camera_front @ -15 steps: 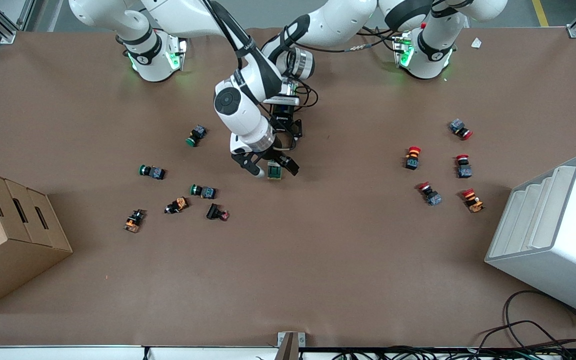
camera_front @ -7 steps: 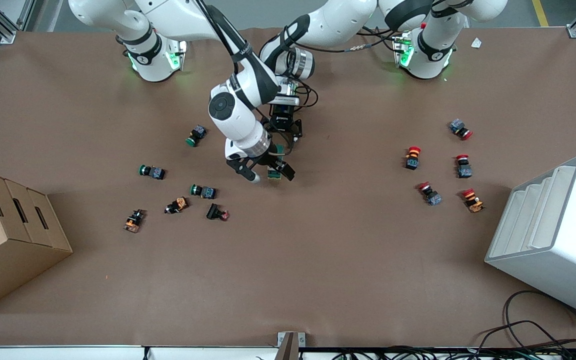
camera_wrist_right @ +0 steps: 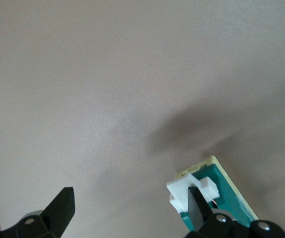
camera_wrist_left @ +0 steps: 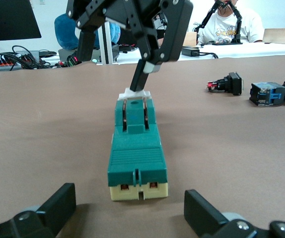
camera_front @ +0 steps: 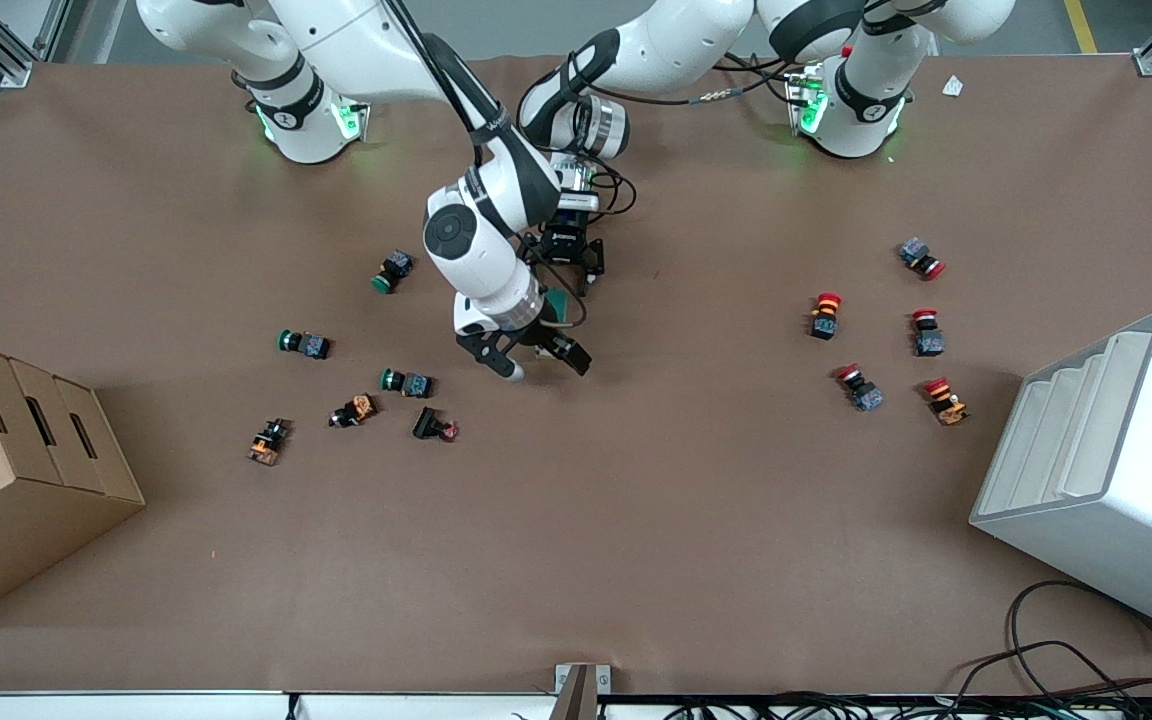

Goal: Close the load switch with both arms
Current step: 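Withdraw the right gripper to rest while the left gripper holds the handle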

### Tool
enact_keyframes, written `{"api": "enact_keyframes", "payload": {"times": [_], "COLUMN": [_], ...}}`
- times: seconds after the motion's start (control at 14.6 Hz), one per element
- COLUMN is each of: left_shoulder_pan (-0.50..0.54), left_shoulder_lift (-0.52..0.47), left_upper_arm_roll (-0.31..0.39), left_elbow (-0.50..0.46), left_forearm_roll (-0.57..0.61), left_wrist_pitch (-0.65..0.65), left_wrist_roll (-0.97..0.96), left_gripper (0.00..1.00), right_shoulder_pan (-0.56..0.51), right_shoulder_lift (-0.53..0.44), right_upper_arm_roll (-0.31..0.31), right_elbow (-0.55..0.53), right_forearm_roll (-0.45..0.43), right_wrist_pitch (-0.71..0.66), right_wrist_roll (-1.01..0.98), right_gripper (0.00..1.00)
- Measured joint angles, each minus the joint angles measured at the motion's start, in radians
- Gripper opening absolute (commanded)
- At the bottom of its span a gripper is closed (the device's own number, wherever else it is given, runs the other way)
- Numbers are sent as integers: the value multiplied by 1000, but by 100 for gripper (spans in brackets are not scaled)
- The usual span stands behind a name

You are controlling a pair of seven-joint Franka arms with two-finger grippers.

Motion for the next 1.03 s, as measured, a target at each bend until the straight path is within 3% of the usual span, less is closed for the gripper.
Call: {"api": "enact_keyframes", "payload": {"times": [0.41,0.69,1.03], "left_shoulder_pan": [-1,-2,5], "left_shoulder_lift": [0,0,-4], "left_upper_arm_roll": [2,1,-31], "left_elbow": [1,3,35], "left_forearm_roll": [0,-4,-106], "left_wrist_pitch": [0,0,1], "left_wrist_roll": [0,0,36], "left_gripper": [98,98,97], "right_shoulder_pan": [-35,-151,-314], "right_shoulder_lift": [38,29,-90], "right_upper_arm_roll": [-4,-9,-14], "right_elbow": [40,98,132], "right_forearm_roll": [-72,-196,-216], "right_wrist_pitch": [-25,-201,-484], "right_wrist_roll": [-4,-73,-348], "right_gripper": [100,100,100]}}
